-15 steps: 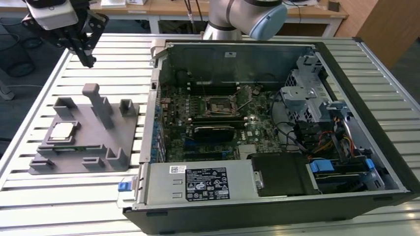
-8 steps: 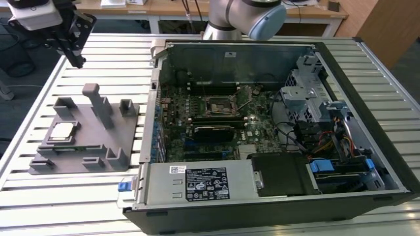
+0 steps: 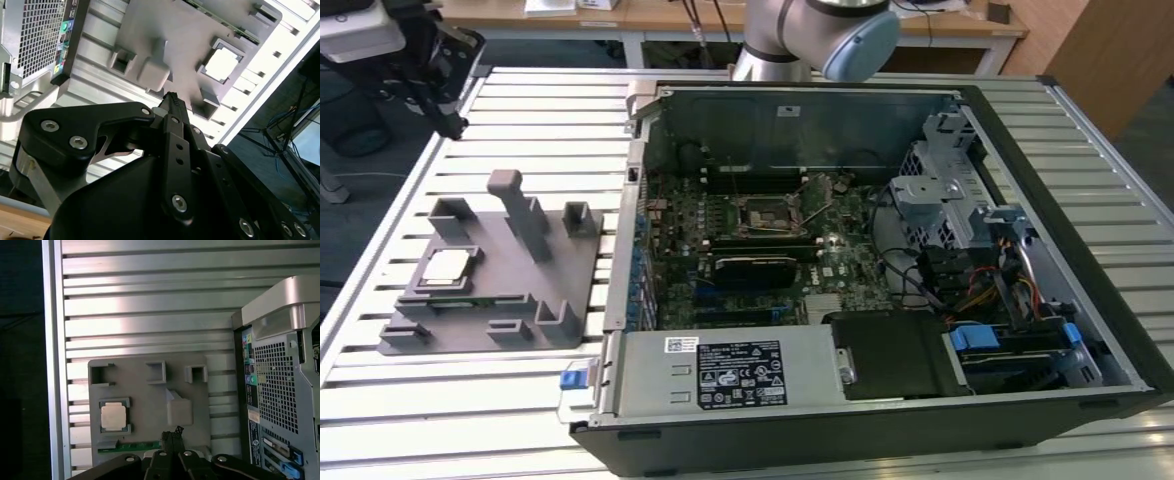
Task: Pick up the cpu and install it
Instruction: 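Reach for the cpu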
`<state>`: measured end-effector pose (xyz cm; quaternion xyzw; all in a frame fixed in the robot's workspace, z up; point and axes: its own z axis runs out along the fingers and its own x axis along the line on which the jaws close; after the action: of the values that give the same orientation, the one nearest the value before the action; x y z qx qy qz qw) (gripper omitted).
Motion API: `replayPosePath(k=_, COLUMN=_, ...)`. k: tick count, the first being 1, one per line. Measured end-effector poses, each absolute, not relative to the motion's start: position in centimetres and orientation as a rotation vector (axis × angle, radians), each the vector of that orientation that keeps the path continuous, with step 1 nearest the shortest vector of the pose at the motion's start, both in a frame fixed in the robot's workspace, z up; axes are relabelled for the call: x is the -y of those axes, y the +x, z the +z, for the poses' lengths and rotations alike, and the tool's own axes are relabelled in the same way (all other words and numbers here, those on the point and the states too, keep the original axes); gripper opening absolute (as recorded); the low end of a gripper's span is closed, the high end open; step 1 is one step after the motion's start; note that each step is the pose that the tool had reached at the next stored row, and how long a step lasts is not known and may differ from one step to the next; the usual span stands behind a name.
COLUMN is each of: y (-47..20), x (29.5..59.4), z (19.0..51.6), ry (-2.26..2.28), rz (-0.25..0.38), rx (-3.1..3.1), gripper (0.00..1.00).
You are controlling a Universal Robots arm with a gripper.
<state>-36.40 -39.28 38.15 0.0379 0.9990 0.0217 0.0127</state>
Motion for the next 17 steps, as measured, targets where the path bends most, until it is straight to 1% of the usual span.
replayPosePath(k=17, y=-42.6, x=39.6, z=37.4, ry=0.116, rz=0.068, rx=-3.113, gripper=0.11)
